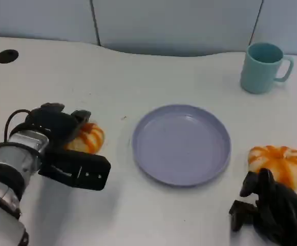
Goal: Grasp the bread from the table and place it into the plate.
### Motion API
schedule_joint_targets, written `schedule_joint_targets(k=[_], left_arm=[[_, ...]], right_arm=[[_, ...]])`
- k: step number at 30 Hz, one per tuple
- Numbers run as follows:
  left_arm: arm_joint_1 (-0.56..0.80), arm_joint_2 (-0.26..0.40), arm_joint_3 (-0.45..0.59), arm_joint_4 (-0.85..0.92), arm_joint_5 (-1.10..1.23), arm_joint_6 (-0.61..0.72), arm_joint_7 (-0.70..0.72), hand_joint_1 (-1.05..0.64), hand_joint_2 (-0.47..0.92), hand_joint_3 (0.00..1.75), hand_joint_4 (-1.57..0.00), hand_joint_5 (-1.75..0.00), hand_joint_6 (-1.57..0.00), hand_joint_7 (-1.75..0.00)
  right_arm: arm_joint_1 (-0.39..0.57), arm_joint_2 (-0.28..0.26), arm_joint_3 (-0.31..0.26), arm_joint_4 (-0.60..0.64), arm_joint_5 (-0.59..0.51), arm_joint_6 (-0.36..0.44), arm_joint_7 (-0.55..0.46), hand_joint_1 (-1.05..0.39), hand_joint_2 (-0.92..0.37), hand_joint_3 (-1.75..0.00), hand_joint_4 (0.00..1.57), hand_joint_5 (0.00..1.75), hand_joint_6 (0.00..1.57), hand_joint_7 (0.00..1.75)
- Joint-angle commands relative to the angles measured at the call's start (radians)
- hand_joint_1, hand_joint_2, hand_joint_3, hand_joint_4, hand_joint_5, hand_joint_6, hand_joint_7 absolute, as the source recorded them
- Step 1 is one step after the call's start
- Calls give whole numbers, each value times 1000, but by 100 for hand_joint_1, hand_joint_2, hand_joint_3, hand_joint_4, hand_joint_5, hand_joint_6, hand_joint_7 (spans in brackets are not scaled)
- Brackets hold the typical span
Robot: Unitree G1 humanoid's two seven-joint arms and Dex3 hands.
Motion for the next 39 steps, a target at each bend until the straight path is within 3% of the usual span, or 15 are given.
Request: schedule_joint_targets(k=[1, 8, 39], left_arm=[[-30, -7, -14, 29, -21, 19, -42, -76, 80, 0, 0, 0, -3, -1], [-35, -28, -30, 54, -37, 29, -91, -75, 79, 0, 0, 0, -4, -1], [-38, -25, -62, 55, -69, 32, -89, -75, 79, 0, 0, 0, -4, 0]], right_arm=[[27, -16, -3, -6, -6, 27, -18, -44, -92, -53, 125, 135, 114, 128], [42, -10, -7, -20, 1, 27, -19, -45, -92, -48, 126, 130, 118, 120], [43, -10, -7, -21, 1, 27, -20, -45, -92, -48, 127, 129, 119, 118]])
